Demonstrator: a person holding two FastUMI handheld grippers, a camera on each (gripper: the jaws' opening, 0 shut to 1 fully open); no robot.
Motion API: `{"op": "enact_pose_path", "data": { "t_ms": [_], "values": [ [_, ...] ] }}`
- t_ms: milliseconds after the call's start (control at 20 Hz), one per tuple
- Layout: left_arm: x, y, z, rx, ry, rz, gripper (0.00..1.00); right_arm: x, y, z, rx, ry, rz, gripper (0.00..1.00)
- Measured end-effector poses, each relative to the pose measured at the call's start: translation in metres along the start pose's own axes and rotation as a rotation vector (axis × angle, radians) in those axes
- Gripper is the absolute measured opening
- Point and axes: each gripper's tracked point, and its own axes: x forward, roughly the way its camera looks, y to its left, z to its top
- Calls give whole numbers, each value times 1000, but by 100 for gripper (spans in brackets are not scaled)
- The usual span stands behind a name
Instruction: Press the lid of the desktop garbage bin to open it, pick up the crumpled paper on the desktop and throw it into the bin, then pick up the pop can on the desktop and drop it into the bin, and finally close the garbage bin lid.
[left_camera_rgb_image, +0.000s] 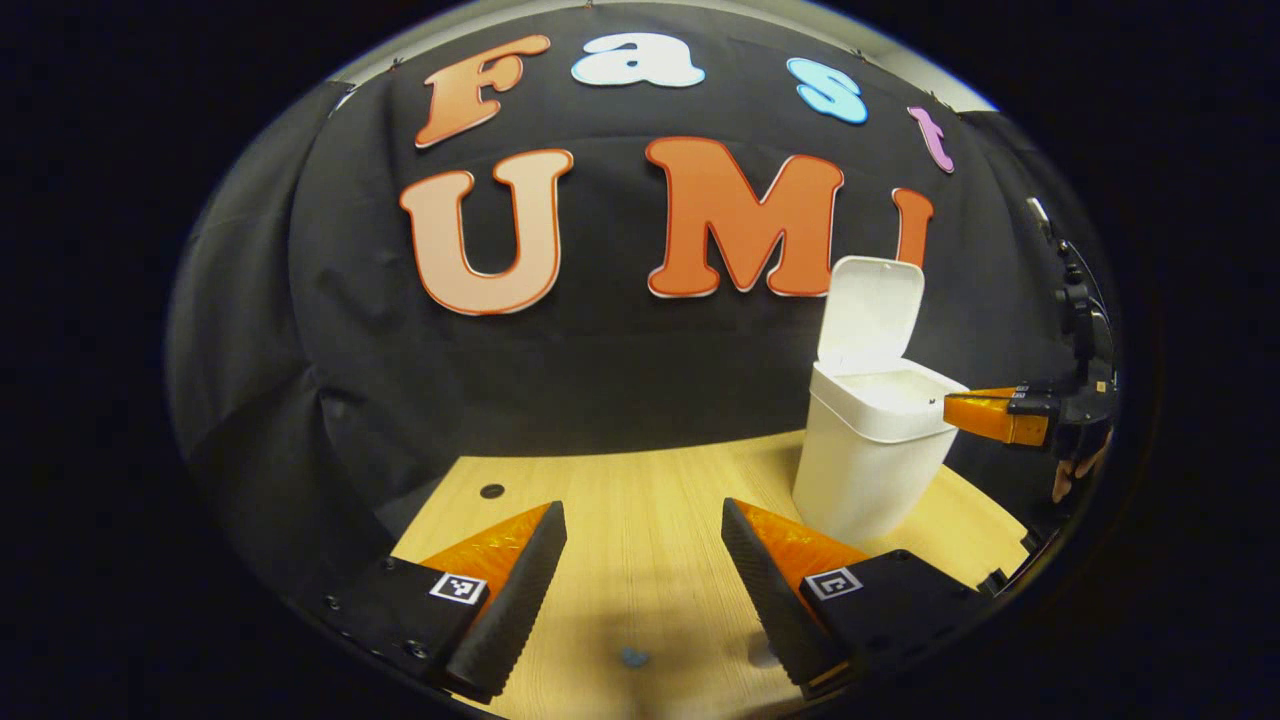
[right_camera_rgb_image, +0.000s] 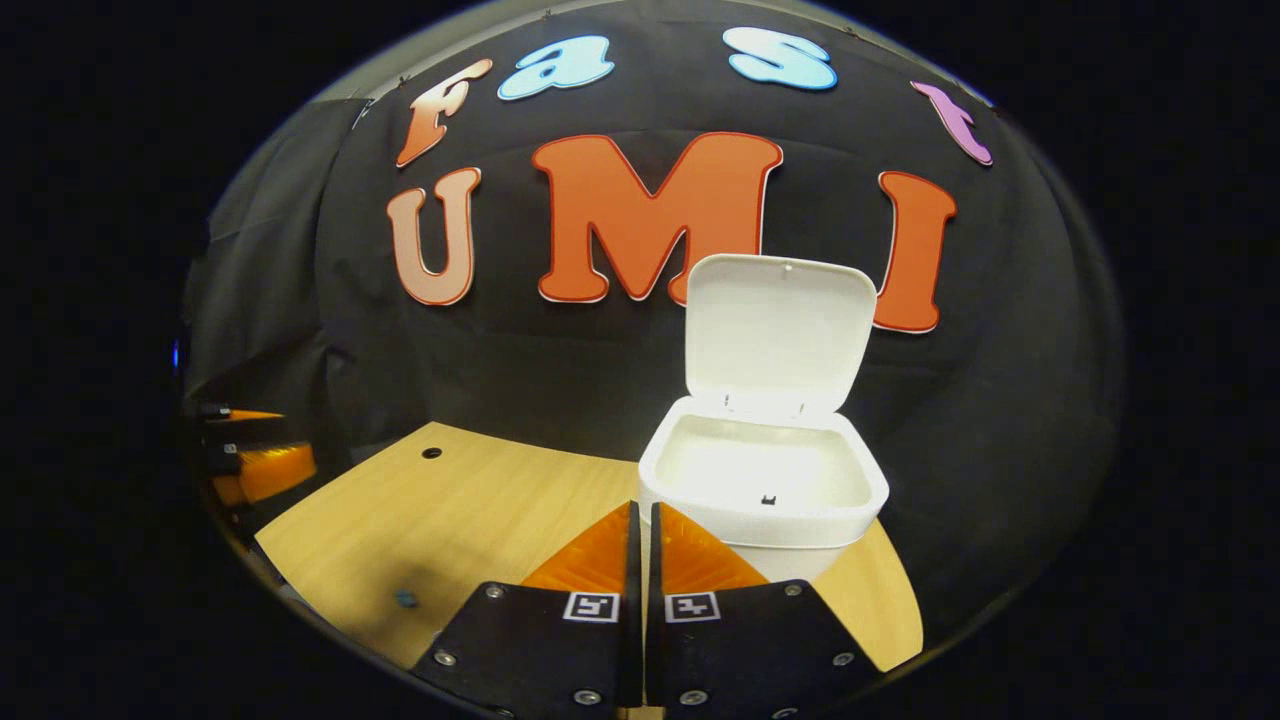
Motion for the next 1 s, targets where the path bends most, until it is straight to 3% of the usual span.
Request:
{"op": "enact_pose_path", "data": {
  "t_ms": [150,350,600,800,1000],
  "values": [
    [6,-6,-28,-3,79,-38,99,-10,18,-14,-6,9,17,7],
    [16,-9,-67,-20,200,-81,100,-21,59,-38,29,44,113,35],
    [24,-7,-106,-25,322,-115,100,-27,79,-68,-1,94,108,76],
    [27,-2,-140,-25,408,-136,100,-34,87,-92,-12,132,94,93],
    [31,9,-166,-17,484,-151,100,-38,100,-115,-12,169,86,98]
  ]
}}
